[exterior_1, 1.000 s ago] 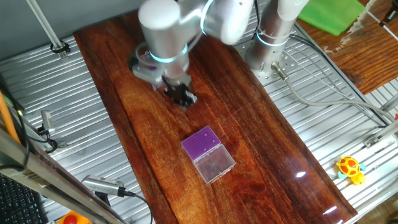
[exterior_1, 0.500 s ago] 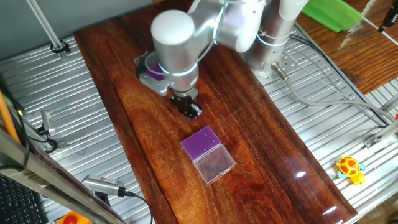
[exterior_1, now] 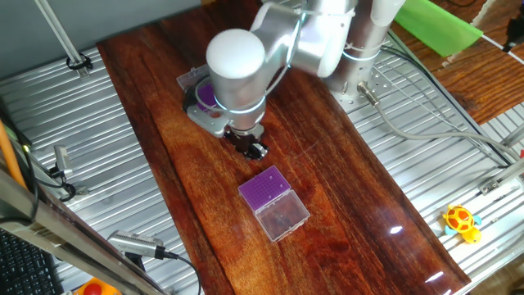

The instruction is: Transfer all small pipette tips from one holder to another

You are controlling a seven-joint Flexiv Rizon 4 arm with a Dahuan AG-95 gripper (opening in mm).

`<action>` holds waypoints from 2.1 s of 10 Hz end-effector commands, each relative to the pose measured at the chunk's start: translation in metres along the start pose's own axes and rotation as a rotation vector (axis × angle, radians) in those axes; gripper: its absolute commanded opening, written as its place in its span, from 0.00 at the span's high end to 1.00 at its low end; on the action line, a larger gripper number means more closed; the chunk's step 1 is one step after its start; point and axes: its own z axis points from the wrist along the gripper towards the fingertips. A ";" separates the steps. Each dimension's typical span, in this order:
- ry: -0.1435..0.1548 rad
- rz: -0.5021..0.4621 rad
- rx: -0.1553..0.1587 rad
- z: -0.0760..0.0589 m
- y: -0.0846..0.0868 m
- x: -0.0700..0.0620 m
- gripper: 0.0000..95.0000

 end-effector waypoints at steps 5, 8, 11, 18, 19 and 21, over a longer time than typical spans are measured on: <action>-0.093 -0.071 -0.057 0.012 0.049 0.011 0.80; -0.106 -0.048 -0.052 0.017 0.060 0.010 0.80; -0.105 -0.037 -0.049 0.020 0.064 0.006 0.80; -0.106 -0.034 -0.043 0.028 0.065 0.004 0.80; -0.106 -0.032 -0.043 0.028 0.066 0.003 0.80; -0.104 -0.025 -0.039 0.030 0.069 0.000 0.80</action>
